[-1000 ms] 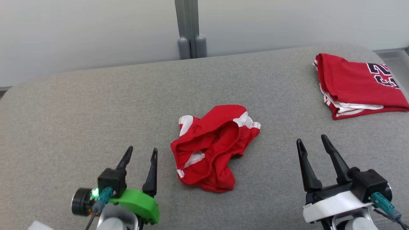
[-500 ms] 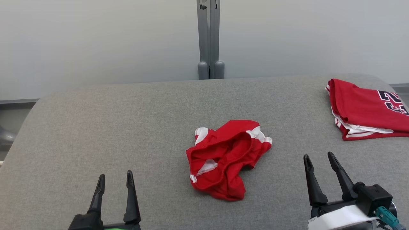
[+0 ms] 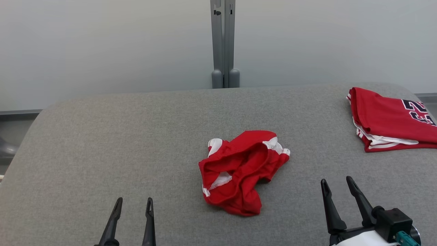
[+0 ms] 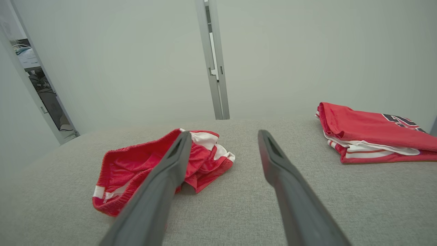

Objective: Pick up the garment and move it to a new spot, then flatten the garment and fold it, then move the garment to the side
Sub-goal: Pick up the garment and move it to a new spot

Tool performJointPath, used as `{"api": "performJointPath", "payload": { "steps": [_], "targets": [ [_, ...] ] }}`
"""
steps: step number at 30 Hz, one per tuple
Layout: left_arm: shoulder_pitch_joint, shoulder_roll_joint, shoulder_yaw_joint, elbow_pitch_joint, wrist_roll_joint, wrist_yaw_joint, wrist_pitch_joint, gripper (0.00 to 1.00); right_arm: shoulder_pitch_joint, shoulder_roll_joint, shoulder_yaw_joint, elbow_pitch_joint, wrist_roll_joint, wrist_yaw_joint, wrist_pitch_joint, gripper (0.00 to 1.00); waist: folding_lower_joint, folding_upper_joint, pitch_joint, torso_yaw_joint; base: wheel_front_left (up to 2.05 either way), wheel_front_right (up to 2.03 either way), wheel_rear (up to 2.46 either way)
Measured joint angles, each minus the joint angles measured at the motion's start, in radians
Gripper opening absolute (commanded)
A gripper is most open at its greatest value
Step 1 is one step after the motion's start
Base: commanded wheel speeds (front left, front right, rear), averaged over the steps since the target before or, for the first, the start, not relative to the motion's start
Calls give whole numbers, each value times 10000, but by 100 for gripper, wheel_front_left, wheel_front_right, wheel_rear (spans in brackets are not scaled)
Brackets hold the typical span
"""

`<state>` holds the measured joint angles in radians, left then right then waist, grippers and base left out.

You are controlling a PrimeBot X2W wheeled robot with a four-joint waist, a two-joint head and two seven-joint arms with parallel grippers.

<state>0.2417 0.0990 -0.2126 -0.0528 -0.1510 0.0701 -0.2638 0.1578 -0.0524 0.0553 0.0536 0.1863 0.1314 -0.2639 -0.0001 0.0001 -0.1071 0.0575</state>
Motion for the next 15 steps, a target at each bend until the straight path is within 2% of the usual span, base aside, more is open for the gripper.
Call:
{"api": "performJointPath", "payload": {
  "steps": [15],
  "targets": [
    [13, -393, 487, 205, 474, -757, -2, 100, 30, 12, 180, 180, -35, 0, 0, 100, 0, 0, -101, -136, 0, 0, 0]
  ]
}}
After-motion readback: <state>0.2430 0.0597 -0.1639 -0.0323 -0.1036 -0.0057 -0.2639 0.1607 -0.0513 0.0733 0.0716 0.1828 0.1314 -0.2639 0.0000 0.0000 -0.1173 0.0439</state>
